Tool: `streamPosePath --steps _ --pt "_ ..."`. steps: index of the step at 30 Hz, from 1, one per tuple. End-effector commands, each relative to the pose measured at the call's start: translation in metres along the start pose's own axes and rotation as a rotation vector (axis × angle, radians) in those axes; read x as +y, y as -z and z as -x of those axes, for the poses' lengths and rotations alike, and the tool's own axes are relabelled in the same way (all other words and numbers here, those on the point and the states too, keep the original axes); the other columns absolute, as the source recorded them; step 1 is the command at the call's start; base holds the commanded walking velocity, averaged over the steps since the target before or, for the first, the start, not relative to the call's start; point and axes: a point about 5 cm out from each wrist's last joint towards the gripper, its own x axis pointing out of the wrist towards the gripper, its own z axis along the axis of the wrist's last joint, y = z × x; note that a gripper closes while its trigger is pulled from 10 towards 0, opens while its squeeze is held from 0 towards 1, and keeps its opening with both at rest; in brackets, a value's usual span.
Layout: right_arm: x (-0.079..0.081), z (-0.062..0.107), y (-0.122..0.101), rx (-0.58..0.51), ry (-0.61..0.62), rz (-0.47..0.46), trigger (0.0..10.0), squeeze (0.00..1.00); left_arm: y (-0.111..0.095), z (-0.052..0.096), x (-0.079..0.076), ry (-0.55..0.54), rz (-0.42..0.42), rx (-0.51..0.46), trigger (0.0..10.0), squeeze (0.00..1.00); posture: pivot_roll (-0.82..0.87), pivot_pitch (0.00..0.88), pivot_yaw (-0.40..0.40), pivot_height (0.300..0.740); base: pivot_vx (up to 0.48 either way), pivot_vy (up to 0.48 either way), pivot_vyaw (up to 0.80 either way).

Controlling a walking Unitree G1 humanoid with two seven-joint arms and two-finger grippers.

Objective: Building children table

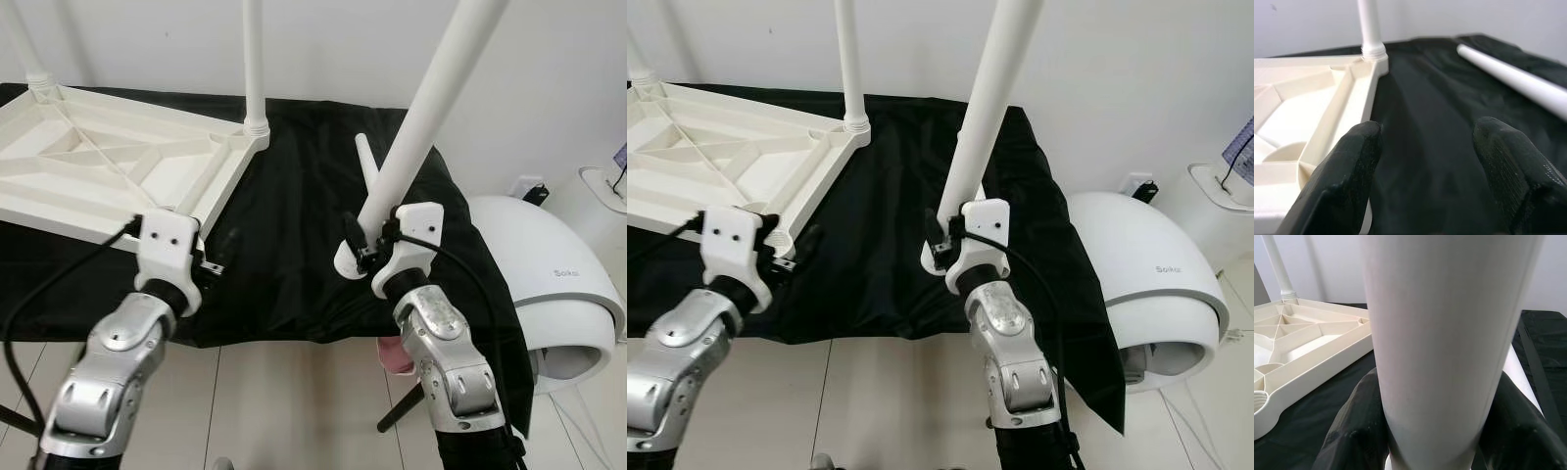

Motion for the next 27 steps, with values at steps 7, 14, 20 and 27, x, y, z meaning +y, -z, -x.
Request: streamPosePath --steps 7,14,20,27 --pt "0.002 -0.009 -0.003 -0.017 -0.052 -0.147 10.0 0.00 -0.020 -0.020 0.007 -0.204 -0.035 -0.110 10.0 0.00 0.07 0.064 -0.070 0.740 0.000 0.000 0.00" --pt "0.003 -0.011 -0.006 -0.016 -0.083 -0.283 10.0 0.00 -0.016 -0.018 0.011 -0.199 -0.057 -0.102 10.0 0.00 0.07 0.064 -0.066 0.740 0.000 0.000 0.00" --pt "-0.004 -0.012 -0.007 -0.026 -0.072 -0.100 10.0 0.00 -0.009 -0.015 0.012 -0.208 -0.071 -0.081 10.0 0.00 0.07 0.068 -0.063 0.740 0.000 0.000 0.00" --pt "-0.009 -0.015 0.000 0.002 -0.017 0.184 10.0 0.00 0.001 -0.016 0.015 -0.215 -0.102 -0.040 10.0 0.00 0.06 0.065 -0.055 0.740 0.000 0.000 0.00"
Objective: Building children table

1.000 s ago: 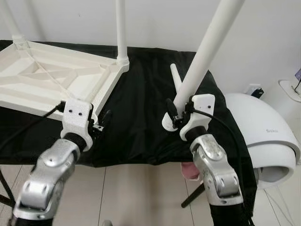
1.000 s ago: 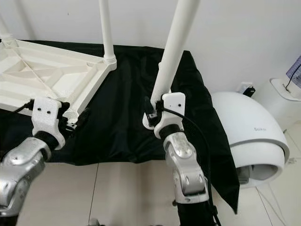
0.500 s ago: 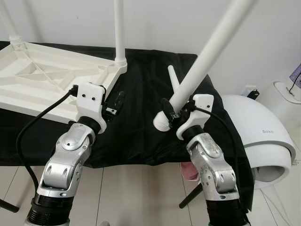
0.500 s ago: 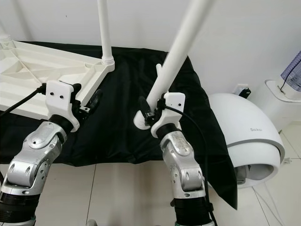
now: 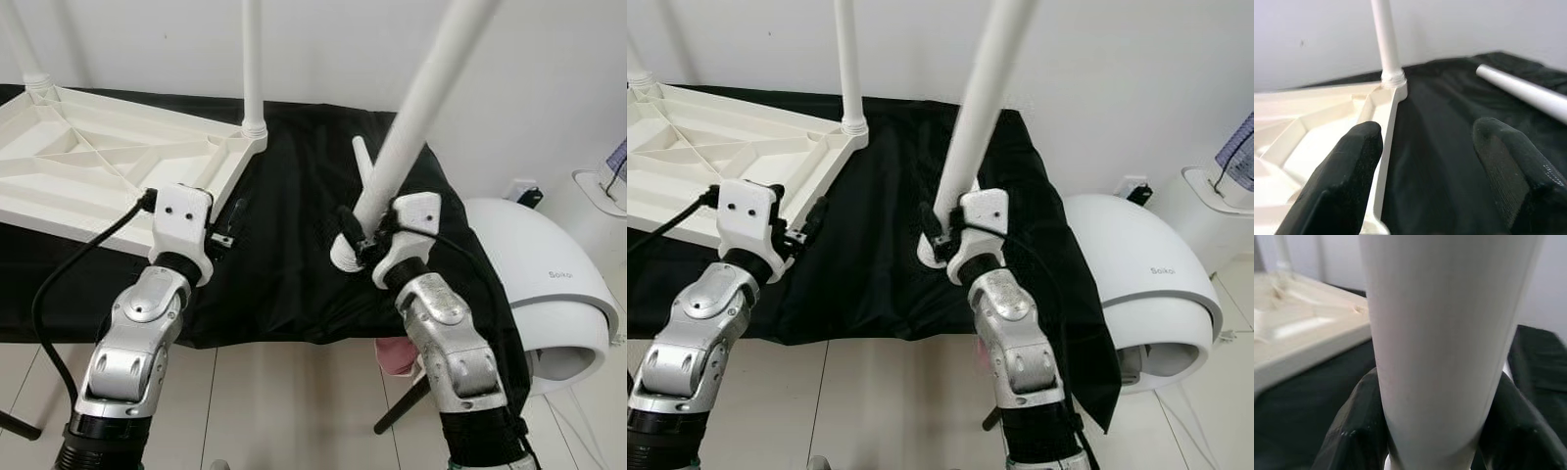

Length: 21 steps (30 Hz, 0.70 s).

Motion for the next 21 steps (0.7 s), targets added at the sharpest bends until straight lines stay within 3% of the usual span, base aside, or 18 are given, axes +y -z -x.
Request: streamPosePath --steps 1,7,14,21 --pt "-0.0040 -0.0006 -0.0007 -0.004 0.044 0.013 10.0 0.00 0.0054 0.0001 0.0054 -0.129 -0.016 0.011 10.0 0.00 0.06 0.065 -0.053 0.740 0.000 0.000 0.00" --pt "-0.0071 0.0038 0.0072 0.043 0.128 -0.086 10.0 0.00 0.0065 -0.0023 0.0063 -0.129 -0.015 0.010 10.0 0.00 0.06 0.068 -0.046 0.740 0.000 0.000 0.00" --pt "-0.0048 0.0055 0.0077 0.024 0.157 -0.082 10.0 0.00 0.0094 -0.0051 0.0091 -0.147 -0.002 0.030 10.0 0.00 0.06 0.070 -0.042 0.740 0.000 0.000 0.00" --pt "-0.0048 0.0021 0.0051 0.005 0.151 -0.059 10.0 0.00 0.0096 -0.0068 0.0110 -0.173 0.004 0.029 10.0 0.00 0.07 0.069 -0.053 0.740 0.000 0.480 0.00"
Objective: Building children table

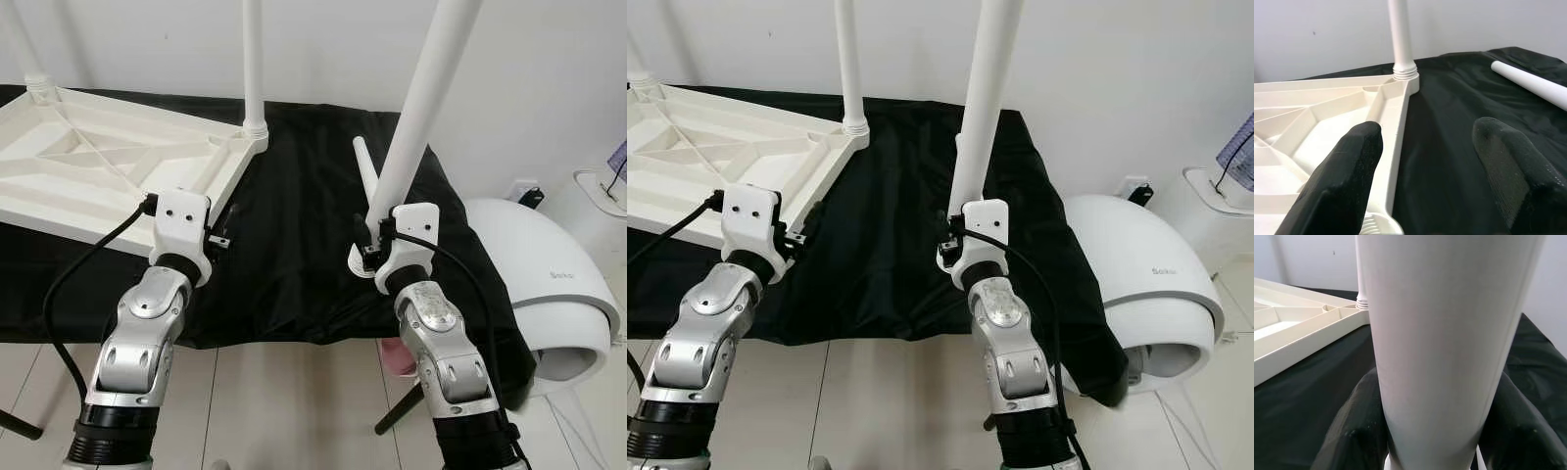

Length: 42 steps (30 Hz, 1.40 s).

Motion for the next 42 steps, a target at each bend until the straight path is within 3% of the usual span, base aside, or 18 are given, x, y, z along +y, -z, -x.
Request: streamPosePath --steps 1,28,33,42 --pt "0.0006 -0.0023 -0.0052 -0.027 0.003 -0.004 10.0 0.00 0.0036 0.0006 0.0086 -0.130 -0.014 0.013 10.0 0.00 0.07 0.069 -0.053 0.740 0.000 0.480 0.00" --pt "0.0076 -0.0023 -0.0059 -0.040 -0.019 0.002 10.0 0.00 0.0004 -0.0009 0.0078 -0.131 -0.021 -0.004 10.0 0.00 0.07 0.075 -0.045 0.740 0.000 0.467 0.00" --pt "0.0076 -0.0019 -0.0054 -0.039 -0.019 0.001 10.0 0.00 -0.0031 -0.0005 0.0045 -0.112 -0.071 -0.029 10.0 0.00 0.08 0.078 -0.045 0.740 0.000 -0.192 0.00" --pt "0.0080 -0.0021 -0.0051 -0.039 -0.019 0.002 10.0 0.00 -0.0027 -0.0001 0.0029 -0.105 -0.051 -0.027 10.0 0.00 0.08 0.079 -0.044 0.740 0.000 -0.320 0.00"
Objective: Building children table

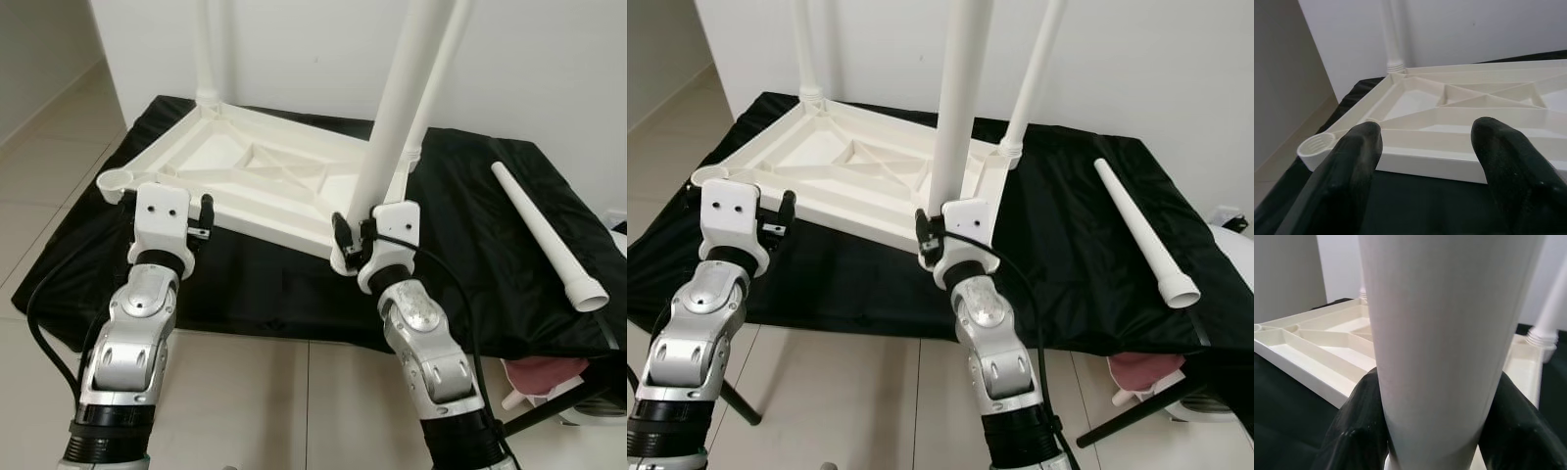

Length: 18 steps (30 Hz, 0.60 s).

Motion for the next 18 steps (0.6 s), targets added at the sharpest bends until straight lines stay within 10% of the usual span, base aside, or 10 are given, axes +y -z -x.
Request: streamPosePath --steps 1,18 --pt "-0.0111 0.0022 0.0020 0.004 0.039 0.017 10.0 0.00 -0.0019 0.0001 -0.0075 0.028 0.009 -0.010 10.0 0.00 0.08 0.079 -0.044 0.740 0.000 0.000 0.00" --pt "-0.0050 0.0029 0.0000 -0.003 -0.015 0.025 10.0 0.00 -0.0015 -0.0017 -0.0079 0.051 -0.004 0.000 10.0 0.00 0.07 0.083 -0.043 0.740 0.000 0.000 0.00"
